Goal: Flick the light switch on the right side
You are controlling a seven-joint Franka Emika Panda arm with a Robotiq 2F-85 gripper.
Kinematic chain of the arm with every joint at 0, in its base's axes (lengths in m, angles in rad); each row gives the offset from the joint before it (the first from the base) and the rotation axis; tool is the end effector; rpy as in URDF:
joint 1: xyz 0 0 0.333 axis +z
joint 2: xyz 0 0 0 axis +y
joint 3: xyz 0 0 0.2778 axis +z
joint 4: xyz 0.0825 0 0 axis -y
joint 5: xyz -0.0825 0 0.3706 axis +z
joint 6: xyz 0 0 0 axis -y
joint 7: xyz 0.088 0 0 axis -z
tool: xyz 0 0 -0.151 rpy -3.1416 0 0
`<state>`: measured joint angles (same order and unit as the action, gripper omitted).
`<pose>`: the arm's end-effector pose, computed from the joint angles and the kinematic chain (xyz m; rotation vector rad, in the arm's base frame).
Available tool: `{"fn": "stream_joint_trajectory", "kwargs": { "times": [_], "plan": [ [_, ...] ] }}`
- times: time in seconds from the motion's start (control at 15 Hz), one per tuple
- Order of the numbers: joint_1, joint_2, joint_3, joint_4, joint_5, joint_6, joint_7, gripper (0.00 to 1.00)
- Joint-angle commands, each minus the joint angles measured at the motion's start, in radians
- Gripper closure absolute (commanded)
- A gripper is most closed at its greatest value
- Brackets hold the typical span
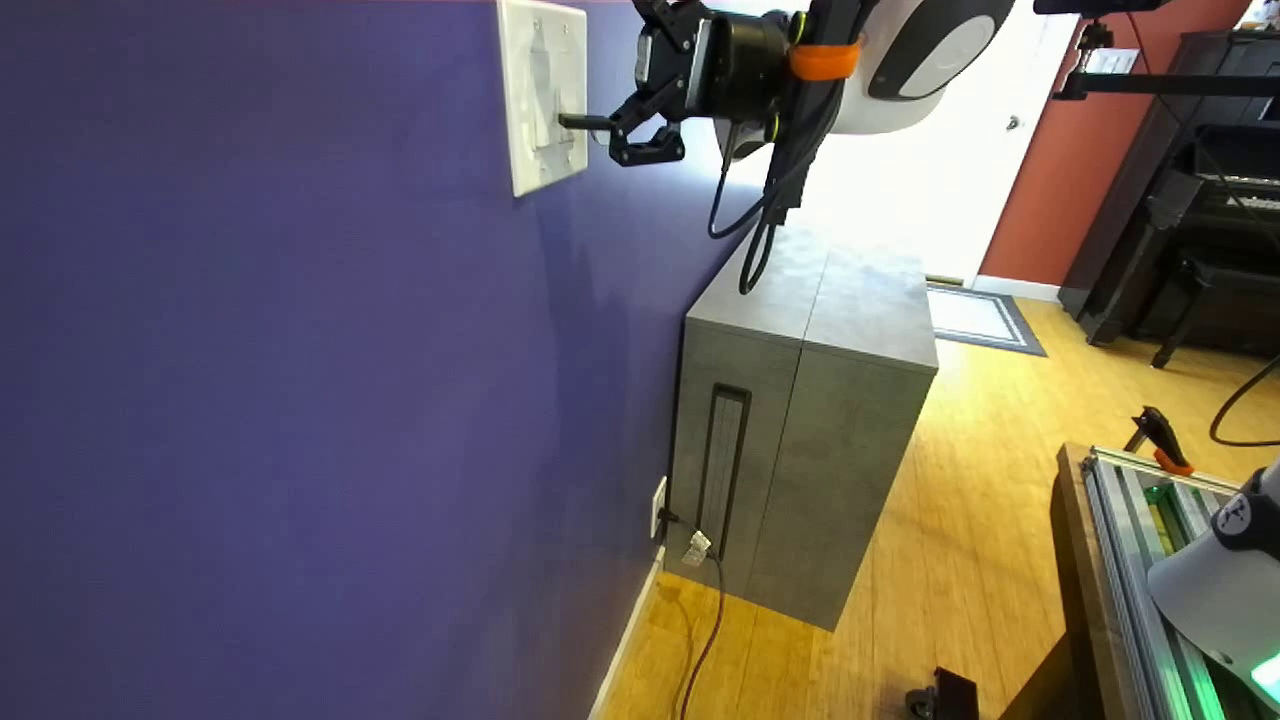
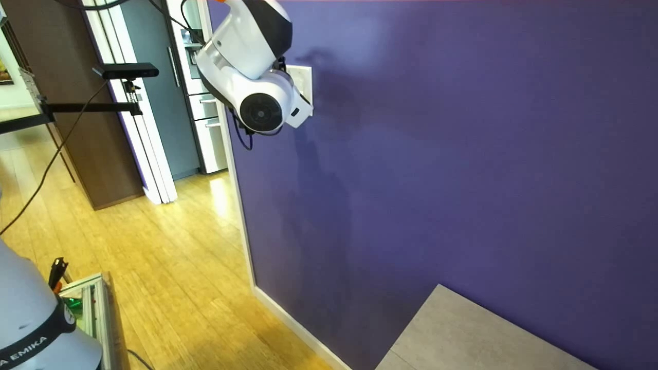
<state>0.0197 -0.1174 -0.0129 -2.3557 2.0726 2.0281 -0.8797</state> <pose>0.5341 0.0883 0.4004 -1.4664 0.4427 -0.5811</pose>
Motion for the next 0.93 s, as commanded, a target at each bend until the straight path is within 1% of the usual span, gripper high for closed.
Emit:
{"fn": "stream_joint_trajectory", "kwargs": {
  "times": [0.0,0.47,0.87],
  "plan": [
    [-0.014,0.028,0.013,0.03,0.028,-0.016,-0.027,0.0],
    [-0.012,0.042,0.013,0.048,0.033,-0.015,-0.03,0.0],
    [-0.009,0.022,0.016,0.054,0.039,-0.021,-0.018,0.0]
  ]
}}
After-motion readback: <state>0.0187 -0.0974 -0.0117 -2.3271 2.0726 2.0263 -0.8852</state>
